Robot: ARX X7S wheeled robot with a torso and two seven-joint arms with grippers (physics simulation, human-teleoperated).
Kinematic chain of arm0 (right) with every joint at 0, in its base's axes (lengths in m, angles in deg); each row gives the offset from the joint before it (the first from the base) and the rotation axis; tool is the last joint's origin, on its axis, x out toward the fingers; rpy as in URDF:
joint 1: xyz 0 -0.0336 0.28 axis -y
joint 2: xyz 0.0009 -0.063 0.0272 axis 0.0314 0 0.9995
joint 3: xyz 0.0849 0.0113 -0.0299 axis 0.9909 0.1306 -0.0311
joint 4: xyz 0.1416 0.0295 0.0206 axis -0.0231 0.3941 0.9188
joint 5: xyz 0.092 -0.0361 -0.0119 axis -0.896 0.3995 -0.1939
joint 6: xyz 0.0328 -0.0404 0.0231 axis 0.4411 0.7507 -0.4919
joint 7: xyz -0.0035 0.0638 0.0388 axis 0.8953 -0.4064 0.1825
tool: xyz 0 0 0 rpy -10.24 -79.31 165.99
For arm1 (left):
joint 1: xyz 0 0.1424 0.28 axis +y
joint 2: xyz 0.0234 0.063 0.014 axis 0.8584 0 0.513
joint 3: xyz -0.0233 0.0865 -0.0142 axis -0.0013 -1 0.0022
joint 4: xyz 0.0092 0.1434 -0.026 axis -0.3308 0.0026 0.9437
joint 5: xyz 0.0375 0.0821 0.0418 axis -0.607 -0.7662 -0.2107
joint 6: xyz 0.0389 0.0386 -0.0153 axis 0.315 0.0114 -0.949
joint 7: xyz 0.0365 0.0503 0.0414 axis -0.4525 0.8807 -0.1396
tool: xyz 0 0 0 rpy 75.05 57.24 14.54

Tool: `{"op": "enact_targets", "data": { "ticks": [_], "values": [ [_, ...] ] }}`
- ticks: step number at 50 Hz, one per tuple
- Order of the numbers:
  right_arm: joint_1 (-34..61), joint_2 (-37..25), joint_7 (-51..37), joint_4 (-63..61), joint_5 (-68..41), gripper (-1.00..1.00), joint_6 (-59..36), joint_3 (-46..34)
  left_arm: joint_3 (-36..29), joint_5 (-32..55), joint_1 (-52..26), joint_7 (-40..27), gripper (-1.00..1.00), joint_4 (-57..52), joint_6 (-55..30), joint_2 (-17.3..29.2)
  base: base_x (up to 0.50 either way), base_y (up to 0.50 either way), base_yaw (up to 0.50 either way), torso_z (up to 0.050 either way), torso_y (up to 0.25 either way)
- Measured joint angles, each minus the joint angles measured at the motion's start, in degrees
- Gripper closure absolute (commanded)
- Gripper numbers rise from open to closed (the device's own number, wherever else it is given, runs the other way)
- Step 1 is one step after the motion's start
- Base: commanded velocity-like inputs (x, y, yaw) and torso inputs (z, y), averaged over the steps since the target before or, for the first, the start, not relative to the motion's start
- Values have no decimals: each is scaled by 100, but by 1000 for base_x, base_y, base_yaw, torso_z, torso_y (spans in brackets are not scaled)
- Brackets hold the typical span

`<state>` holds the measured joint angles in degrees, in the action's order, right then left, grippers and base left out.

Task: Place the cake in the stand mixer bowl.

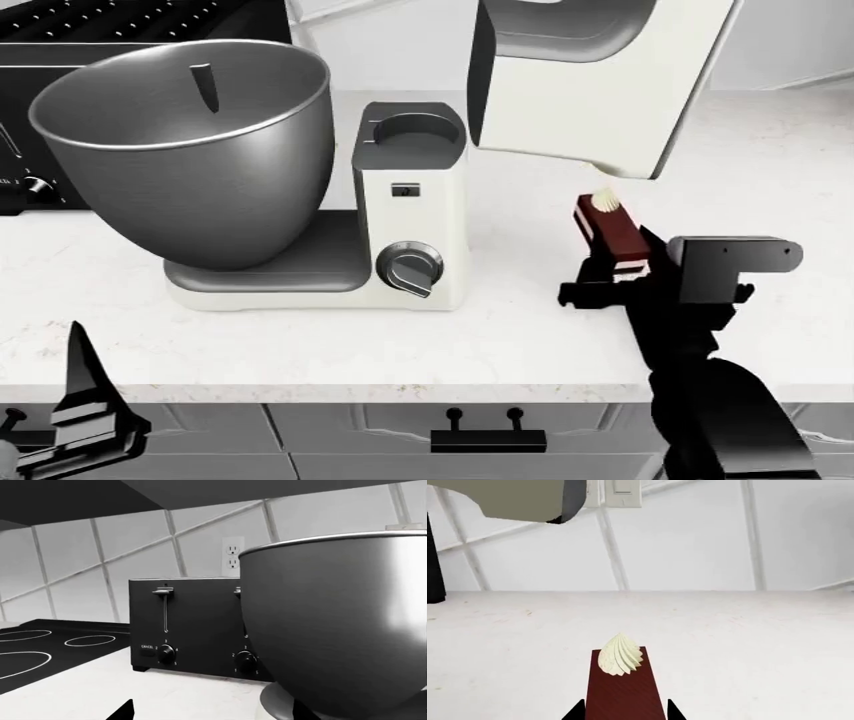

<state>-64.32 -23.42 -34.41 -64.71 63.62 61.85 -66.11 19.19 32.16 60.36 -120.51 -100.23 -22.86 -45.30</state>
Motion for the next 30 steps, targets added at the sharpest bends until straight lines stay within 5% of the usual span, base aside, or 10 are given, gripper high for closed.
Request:
{"op": "enact_targets", "data": {
  "ticks": [30],
  "values": [
    [-2319,-37,-656,-2331,-101,100,317,246,-123,-9,-98,56,-100,73,-22,-38,-3,0,-1,-2,0]
  ]
}}
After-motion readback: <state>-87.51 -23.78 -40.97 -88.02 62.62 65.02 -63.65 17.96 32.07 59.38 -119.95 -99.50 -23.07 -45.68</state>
